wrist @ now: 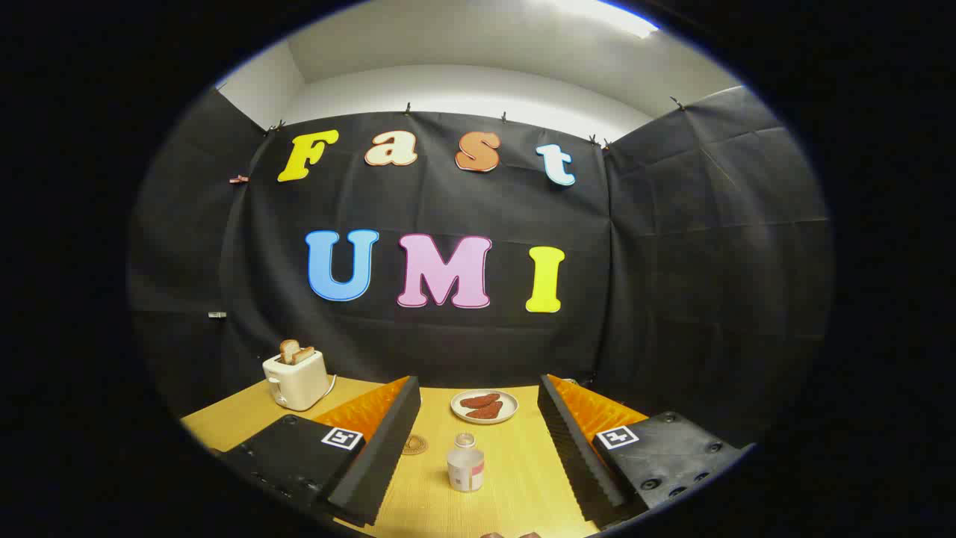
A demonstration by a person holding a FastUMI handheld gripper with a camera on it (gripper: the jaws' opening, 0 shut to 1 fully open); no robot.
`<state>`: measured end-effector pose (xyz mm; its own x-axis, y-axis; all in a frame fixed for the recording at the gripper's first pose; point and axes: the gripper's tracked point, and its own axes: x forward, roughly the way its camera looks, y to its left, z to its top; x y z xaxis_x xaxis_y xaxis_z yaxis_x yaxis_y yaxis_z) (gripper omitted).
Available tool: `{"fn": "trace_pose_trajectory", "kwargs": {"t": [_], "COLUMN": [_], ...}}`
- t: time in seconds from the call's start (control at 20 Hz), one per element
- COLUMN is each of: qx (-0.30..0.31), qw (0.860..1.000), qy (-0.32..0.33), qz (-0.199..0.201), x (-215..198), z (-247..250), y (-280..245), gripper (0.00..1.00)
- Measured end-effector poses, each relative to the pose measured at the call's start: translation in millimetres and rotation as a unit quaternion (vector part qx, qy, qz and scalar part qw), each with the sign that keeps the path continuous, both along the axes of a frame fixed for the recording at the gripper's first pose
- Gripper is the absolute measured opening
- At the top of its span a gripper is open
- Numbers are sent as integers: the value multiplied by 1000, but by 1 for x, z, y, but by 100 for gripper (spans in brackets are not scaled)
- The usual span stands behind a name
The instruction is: Take the bottle from table, then pour the juice into the cup, finally place the bottle on the coaster
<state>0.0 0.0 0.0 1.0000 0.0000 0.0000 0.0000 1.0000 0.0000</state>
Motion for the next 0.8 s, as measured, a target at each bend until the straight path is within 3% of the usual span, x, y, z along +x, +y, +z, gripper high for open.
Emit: {"fn": "trace_pose_trajectory", "kwargs": {"t": [0.8], "qx": [-12], "qw": [999], "qy": [30], "qz": [34], "x": [18], "z": [-25], "y": [28], "gripper": [97]}}
